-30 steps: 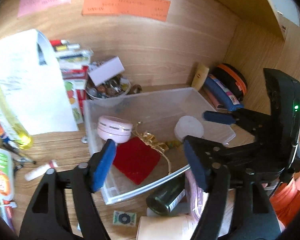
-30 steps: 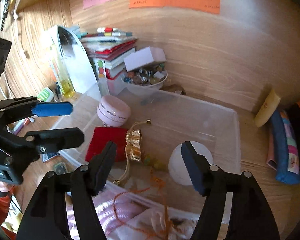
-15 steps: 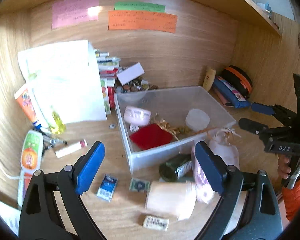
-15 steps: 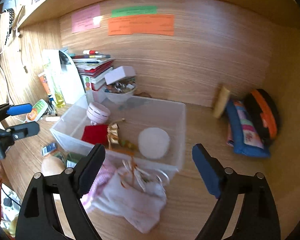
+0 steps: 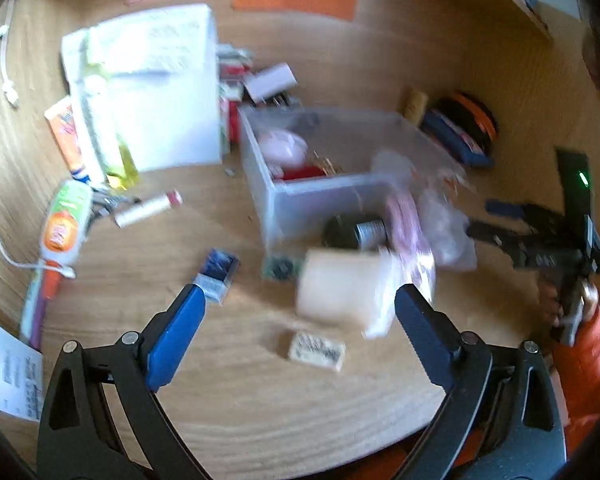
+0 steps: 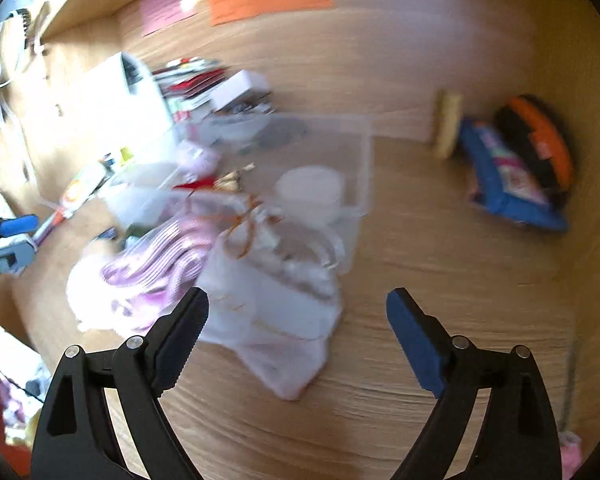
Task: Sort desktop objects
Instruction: 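Grasp beige jar with left gripper while right gripper grasps white drawstring bag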
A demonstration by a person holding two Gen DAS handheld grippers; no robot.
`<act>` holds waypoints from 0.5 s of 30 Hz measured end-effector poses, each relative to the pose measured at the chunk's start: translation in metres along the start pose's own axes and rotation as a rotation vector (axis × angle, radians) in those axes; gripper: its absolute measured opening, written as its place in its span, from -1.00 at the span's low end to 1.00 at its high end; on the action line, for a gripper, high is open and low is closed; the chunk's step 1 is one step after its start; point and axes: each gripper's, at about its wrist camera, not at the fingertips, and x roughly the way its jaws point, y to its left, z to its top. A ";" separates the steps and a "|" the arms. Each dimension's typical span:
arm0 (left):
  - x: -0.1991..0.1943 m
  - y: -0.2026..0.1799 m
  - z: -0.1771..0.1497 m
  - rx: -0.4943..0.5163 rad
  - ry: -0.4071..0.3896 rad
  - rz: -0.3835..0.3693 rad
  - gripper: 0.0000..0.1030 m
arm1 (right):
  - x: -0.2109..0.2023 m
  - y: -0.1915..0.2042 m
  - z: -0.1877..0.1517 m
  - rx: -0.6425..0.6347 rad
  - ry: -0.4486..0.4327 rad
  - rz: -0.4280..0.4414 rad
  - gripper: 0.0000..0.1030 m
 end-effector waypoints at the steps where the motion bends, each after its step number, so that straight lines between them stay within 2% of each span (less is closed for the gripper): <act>1: 0.002 -0.003 -0.003 0.009 0.006 -0.006 0.88 | 0.005 0.000 0.000 0.004 0.013 0.005 0.74; 8: 0.031 -0.018 -0.018 0.048 0.086 -0.044 0.88 | 0.040 0.002 0.002 0.068 0.144 0.119 0.74; 15: 0.046 -0.018 -0.009 0.042 0.101 -0.052 0.88 | 0.054 0.017 0.005 0.016 0.197 0.066 0.97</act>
